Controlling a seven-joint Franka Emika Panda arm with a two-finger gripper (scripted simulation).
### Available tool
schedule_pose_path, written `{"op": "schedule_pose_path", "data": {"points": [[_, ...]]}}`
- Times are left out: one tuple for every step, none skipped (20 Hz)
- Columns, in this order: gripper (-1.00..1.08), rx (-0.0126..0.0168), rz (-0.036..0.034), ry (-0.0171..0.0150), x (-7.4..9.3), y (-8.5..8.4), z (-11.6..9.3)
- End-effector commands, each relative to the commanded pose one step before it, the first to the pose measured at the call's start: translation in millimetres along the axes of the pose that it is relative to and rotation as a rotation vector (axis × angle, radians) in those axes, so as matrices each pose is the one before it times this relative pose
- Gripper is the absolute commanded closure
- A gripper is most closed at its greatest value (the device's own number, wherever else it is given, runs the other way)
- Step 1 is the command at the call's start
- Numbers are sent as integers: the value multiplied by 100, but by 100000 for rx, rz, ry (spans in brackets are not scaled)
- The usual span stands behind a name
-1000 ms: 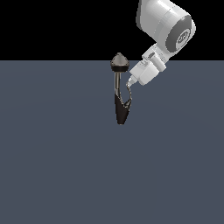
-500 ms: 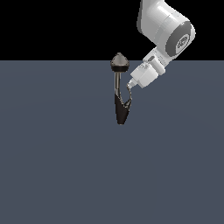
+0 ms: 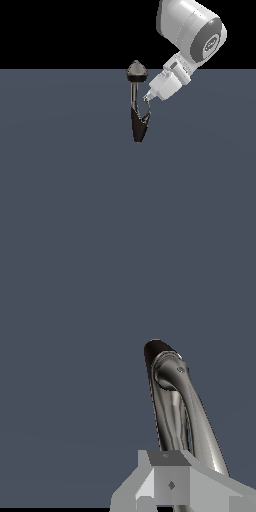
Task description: Turn on the faucet by rotating a designated handle.
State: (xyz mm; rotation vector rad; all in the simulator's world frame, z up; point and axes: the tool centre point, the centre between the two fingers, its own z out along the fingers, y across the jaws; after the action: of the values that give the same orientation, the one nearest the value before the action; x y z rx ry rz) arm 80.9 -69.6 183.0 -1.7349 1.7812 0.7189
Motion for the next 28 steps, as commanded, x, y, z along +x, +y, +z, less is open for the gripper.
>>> {"op": "schedule_pose_path", "data": {"points": [[108,-189,-26,-102,-277,708,11],[108,53,40,-20,-57,258,-33],[108,0,0,0,-86,254,2],[108,0,0,0,-87,256,2],[108,0,0,0,-88,258,2],[108,0,0,0,-88,260,2],[108,0,0,0,-89,262,2],[108,0,0,0,-90,264,1],[108,0,0,0,0,0,0],[108,1069,354,565,549,-519,-216],[108,-58,-19,-32,106,323,9],[108,-58,-19,-32,108,326,9],[108,-58,-19,-32,109,329,9],[108,-82,-27,-45,107,329,22],[108,-58,-19,-32,111,336,8],[108,-58,-19,-32,112,339,8],[108,-58,-19,-32,113,342,8],[108,-82,-27,-45,112,342,21],[108,-58,-19,-32,116,348,7],[108,-82,-27,-45,114,348,20],[108,-58,-19,-32,118,354,6],[108,-58,-19,-32,119,357,6],[108,-58,-19,-31,121,361,6],[108,-93,-30,-49,119,359,23],[108,-72,-23,-37,123,366,12],[108,0,0,0,0,0,0],[108,975,-1781,224,-1007,-981,-268],[108,-118,200,-32,698,329,31]]}}
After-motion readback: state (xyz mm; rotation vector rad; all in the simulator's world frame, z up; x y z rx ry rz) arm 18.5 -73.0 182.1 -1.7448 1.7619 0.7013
